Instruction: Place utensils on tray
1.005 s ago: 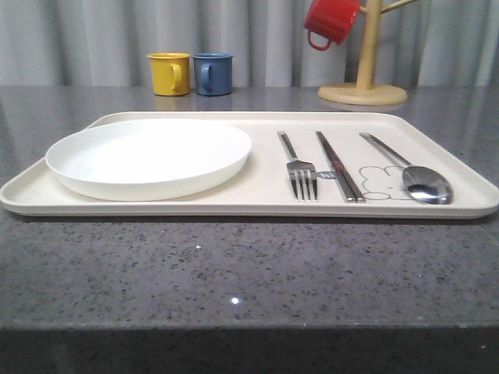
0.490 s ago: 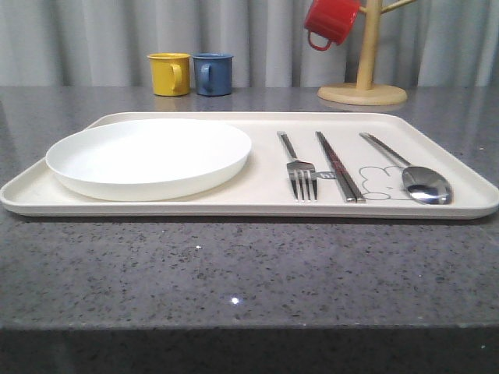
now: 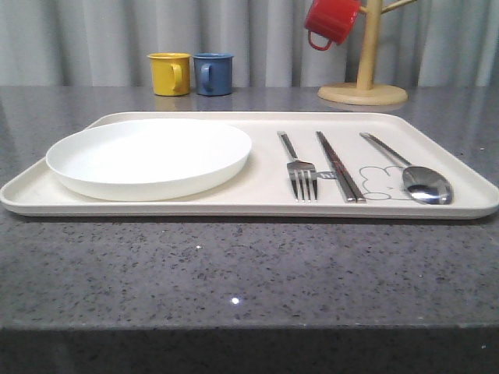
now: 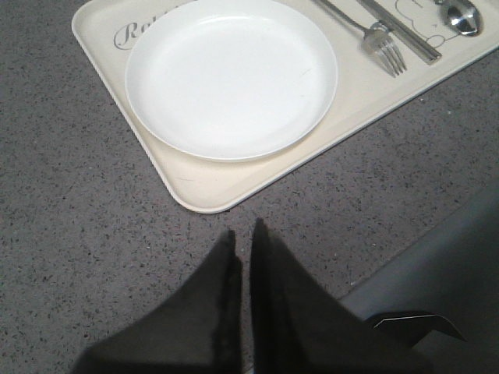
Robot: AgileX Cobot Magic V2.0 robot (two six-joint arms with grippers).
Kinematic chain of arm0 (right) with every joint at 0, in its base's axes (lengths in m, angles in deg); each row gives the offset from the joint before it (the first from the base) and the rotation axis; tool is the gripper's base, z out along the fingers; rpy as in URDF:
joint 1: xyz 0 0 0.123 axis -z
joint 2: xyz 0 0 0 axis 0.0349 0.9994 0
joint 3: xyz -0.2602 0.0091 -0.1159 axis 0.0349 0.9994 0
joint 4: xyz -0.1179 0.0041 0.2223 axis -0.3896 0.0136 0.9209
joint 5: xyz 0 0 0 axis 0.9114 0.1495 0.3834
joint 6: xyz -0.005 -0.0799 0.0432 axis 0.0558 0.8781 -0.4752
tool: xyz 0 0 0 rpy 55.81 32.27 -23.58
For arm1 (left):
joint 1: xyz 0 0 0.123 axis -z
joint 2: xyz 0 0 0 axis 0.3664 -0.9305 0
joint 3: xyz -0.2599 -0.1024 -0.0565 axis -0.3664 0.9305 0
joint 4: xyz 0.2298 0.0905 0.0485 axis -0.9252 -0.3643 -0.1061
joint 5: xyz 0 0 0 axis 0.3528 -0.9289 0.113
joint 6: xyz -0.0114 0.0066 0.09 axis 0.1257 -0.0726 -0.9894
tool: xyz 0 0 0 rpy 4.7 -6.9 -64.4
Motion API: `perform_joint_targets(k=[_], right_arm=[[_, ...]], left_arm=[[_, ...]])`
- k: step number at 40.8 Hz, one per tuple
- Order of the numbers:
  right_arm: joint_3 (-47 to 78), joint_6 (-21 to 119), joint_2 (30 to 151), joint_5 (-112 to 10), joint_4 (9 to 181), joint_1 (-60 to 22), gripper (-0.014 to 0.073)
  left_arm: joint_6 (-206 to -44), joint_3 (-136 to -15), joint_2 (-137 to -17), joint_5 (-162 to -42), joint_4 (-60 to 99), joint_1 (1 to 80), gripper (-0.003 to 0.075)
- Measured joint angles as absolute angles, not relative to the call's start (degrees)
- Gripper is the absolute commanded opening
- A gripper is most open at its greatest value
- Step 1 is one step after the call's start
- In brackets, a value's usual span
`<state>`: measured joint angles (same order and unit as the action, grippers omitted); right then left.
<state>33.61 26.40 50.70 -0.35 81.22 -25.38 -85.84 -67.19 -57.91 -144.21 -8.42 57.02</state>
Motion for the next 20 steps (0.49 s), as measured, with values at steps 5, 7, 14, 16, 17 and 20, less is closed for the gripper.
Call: perform_joint_targets(k=[5,7,14,16,17,20], right_arm=[[33.61,26.4,50.7,-0.49,81.22,-25.38,-0.0122],[33.61,26.4,50.7,-0.49,81.33,-25.38,-0.0122],[33.61,26.4,50.7,-0.49,81.41,-25.38,-0.0122],[33.61,26.4,50.7,-0.57,81.41,-25.38,-0.0122],[33.61,26.4,50.7,-0.57,81.41,-25.38,-0.0122],[33.61,26.4,50.7,-0.57,81.41,-25.38,-0.0122]], left_arm=[[-85.84,-67.19,-57.91,-144.21,-8.42,57.02,-0.0018],[-85.84,-67.19,-57.91,-144.21,-8.42,57.02,-0.0018],[-85.84,-67.08,-57.91,-144.09,-8.42,57.02,-0.0018],[-85.84,-66.48,-56.99,-143.18,-8.42,57.17,-0.0018],[-85.84,-66.06,-56.44,-142.79,-8.42,57.3,-0.0018],[-85.84,-64.57,-54.55,-141.37,-8.42,56.85,-0.0018]])
